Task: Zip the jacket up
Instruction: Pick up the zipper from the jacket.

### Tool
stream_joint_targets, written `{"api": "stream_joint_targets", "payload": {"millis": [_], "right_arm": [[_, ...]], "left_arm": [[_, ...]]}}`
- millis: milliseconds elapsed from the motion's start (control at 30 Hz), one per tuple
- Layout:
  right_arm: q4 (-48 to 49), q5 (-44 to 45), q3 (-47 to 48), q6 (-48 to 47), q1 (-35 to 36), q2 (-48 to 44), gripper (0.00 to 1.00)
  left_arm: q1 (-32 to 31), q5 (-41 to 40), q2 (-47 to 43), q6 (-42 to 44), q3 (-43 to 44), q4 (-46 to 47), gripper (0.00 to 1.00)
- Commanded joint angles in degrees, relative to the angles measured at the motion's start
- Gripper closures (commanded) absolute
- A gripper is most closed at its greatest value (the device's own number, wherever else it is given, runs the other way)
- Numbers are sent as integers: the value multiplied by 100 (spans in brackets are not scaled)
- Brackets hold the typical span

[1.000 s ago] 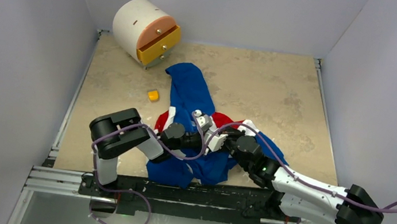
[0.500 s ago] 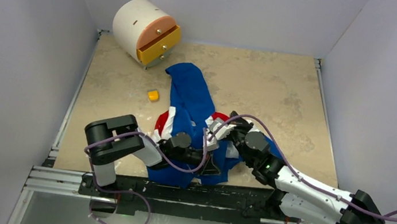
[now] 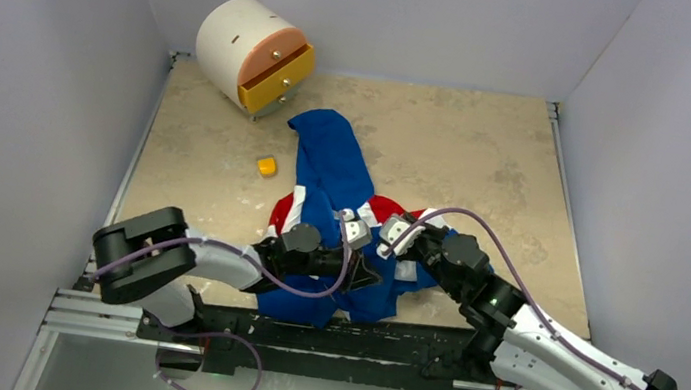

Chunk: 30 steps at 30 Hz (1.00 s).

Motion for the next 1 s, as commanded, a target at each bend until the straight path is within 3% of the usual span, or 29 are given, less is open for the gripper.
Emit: {"api": "stream_joint_targets", "payload": {"millis": [0, 100, 333, 567, 633, 733, 800, 967], "right_arm": [[-663, -367, 119, 477, 9, -196, 100], [-669, -391, 59, 554, 14, -272, 100], [-664, -500, 57, 763, 16, -287, 100], [-771, -559, 204, 734, -6, -63, 100], [-820, -635, 304, 762, -48, 20, 100], [-937, -770, 414, 798, -105, 132, 100], [-992, -785, 498, 803, -112, 222, 100], [-900, -748, 638, 902, -164, 422, 100]], "left_arm": [[-25, -605, -717, 479, 175, -594, 79], [-36, -662, -1063, 592, 259, -936, 74], [-276, -1825, -1900, 565, 189, -1583, 27], [-295, -3624, -2129, -198, 544, -2323, 23], [-295, -3757, -2115, -240, 616, -2278, 22], [-295, -4026, -2176, -381, 250, -1417, 20], [-295, -4124, -2280, -425, -82, -888, 13], [-295, -4303, -2311, -460, 53, -1112, 13]]}}
